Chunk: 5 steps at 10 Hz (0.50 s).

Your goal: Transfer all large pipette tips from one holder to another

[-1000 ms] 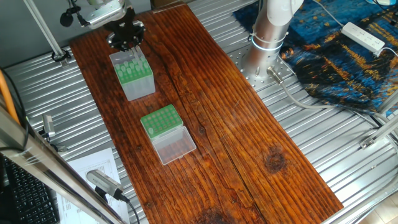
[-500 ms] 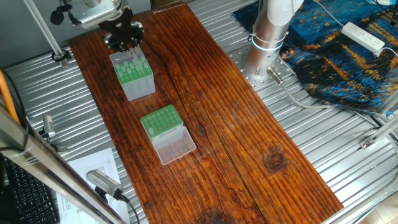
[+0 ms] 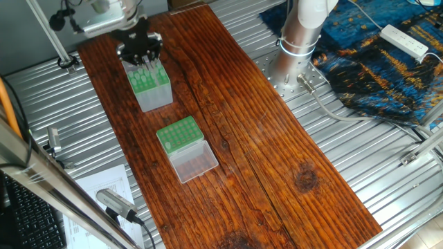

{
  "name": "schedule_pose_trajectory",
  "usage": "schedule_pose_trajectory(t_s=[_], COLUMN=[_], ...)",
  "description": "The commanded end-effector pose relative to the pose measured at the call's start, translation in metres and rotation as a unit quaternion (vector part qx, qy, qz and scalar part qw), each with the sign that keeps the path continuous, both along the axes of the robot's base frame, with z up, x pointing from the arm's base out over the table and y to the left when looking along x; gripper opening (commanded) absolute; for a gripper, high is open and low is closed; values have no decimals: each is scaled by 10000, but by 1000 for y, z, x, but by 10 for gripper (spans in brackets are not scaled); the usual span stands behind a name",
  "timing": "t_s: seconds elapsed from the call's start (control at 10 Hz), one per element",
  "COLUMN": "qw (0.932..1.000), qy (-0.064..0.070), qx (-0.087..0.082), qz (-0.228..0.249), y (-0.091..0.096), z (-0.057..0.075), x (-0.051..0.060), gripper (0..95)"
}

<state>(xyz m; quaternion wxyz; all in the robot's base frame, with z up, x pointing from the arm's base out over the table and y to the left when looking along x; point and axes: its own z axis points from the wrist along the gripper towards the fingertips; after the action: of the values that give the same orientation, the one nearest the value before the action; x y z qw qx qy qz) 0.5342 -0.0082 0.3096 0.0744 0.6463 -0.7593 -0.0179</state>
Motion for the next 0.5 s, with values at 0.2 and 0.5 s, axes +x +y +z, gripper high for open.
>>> schedule_pose_trajectory(t_s=[0.2,0.5], qw=[9997,9989], qy=[-48,-72], qx=[-6,26], qz=[-239,-468], y=[15,33], z=[5,8], x=[2,2], gripper=[0,0])
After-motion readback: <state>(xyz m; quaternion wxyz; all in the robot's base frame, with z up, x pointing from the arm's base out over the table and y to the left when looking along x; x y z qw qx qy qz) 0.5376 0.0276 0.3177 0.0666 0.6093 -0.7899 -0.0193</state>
